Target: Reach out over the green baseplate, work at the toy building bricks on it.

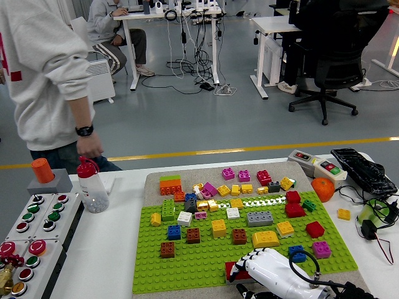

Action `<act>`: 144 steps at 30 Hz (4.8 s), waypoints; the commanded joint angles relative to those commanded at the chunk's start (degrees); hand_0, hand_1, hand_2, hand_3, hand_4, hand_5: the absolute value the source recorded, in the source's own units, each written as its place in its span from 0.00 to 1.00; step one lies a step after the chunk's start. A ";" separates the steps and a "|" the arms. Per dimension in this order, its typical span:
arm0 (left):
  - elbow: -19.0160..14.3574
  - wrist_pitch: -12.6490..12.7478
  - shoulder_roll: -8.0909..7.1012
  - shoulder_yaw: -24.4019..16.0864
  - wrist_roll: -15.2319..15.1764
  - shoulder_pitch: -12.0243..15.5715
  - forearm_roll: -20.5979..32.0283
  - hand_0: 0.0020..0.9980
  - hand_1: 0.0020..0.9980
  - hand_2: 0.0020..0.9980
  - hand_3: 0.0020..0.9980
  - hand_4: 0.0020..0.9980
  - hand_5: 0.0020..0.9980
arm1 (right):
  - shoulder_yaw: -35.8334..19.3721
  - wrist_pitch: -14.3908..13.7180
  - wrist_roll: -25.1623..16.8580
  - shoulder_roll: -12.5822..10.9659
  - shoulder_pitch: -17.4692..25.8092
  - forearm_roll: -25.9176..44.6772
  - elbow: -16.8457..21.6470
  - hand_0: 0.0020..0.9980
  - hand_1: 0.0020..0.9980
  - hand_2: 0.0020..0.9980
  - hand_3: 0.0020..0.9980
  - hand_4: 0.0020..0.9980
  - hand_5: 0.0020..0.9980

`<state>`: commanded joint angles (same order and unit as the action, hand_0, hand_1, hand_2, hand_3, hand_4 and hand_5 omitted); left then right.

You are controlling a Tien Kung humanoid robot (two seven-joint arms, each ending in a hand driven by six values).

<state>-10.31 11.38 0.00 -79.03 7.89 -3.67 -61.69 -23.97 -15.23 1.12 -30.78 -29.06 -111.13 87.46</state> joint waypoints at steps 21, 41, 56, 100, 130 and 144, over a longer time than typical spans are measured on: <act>0.00 -0.05 0.00 0.03 -0.04 -0.28 0.11 0.66 0.69 0.72 0.57 0.31 1.00 | -4.15 -2.03 -0.67 -0.59 0.28 -1.16 3.32 0.53 0.61 0.61 0.58 0.47 0.19; 0.00 -0.15 0.00 -0.09 -0.16 -0.50 -0.21 0.66 0.69 0.72 0.57 0.31 1.00 | -19.89 -2.49 -8.46 4.17 9.33 20.63 7.21 0.75 0.75 0.76 0.74 0.47 0.21; 0.00 -0.25 0.00 -0.61 0.01 -0.32 -1.56 0.66 0.69 0.72 0.57 0.31 1.00 | -35.34 3.42 -12.01 6.15 15.45 51.60 9.05 0.89 0.82 0.82 0.78 0.51 0.52; 0.00 -0.38 0.00 0.17 -0.14 -0.69 -0.38 0.66 0.69 0.72 0.57 0.31 1.00 | 0.60 -13.38 -3.64 -1.57 2.15 2.85 -0.59 0.97 0.85 0.83 0.77 0.44 0.55; 0.00 -0.37 0.00 0.47 0.06 -0.92 -0.29 0.66 0.69 0.72 0.57 0.31 1.00 | 6.77 -10.05 -1.22 -1.06 -2.14 3.51 -1.82 0.95 0.84 0.80 0.74 0.42 0.53; 0.00 -0.35 0.00 0.40 0.14 -0.94 -0.41 0.66 0.68 0.72 0.57 0.31 1.00 | 7.71 -8.99 -0.97 -1.12 -2.53 4.01 -1.70 0.95 0.83 0.79 0.73 0.38 0.49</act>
<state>-10.31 11.03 0.00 -78.63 8.03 -4.61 -62.10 -16.26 -24.22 0.16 -31.90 -31.59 -107.12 85.76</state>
